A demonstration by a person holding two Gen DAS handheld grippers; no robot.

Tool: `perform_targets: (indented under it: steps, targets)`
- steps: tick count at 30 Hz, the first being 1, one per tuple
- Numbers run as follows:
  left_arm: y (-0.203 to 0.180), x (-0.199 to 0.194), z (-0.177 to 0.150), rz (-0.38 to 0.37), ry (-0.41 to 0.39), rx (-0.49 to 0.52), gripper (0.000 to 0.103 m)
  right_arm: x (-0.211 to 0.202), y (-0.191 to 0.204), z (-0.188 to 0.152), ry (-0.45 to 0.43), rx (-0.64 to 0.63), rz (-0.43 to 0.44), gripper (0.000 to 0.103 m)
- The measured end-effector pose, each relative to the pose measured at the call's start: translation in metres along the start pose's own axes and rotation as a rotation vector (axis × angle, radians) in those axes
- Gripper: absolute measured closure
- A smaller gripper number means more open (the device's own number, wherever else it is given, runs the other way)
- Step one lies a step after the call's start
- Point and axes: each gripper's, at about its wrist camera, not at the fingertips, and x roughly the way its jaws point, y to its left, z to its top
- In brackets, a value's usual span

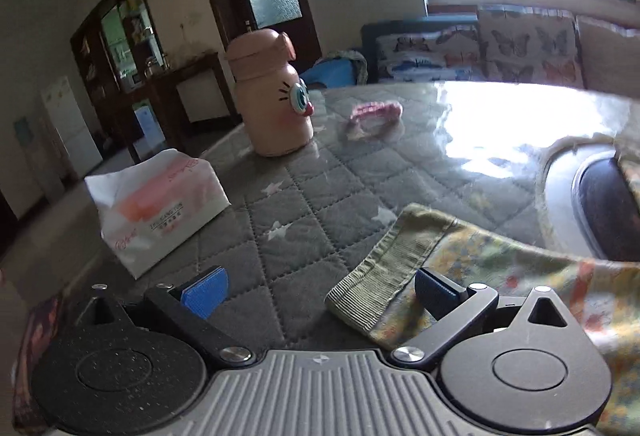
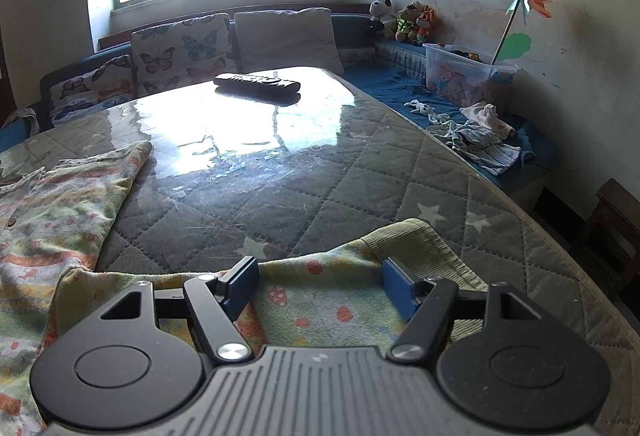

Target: Fold clothes

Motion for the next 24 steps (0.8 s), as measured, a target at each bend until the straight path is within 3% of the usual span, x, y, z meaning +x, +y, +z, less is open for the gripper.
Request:
perform_targets:
  steps: [8,14,17,24]
  targets:
    - [0.001,0.007,0.001,0.056,0.005,0.011,0.003,0.013,0.006,0.010,0.003,-0.017,0.018,0.030]
    - [0.003,0.001,-0.004,0.145,0.000,0.020,0.004,0.019,0.010,0.015,0.001,-0.022,0.026,0.030]
    - [0.010,0.003,-0.007,0.193,0.019,0.005,0.010,0.019,0.009,0.014,-0.002,-0.019,0.029,0.030]
    - [0.018,-0.009,-0.004,0.084,0.007,-0.025,0.011,0.008,0.012,0.013,-0.004,-0.034,0.054,0.030]
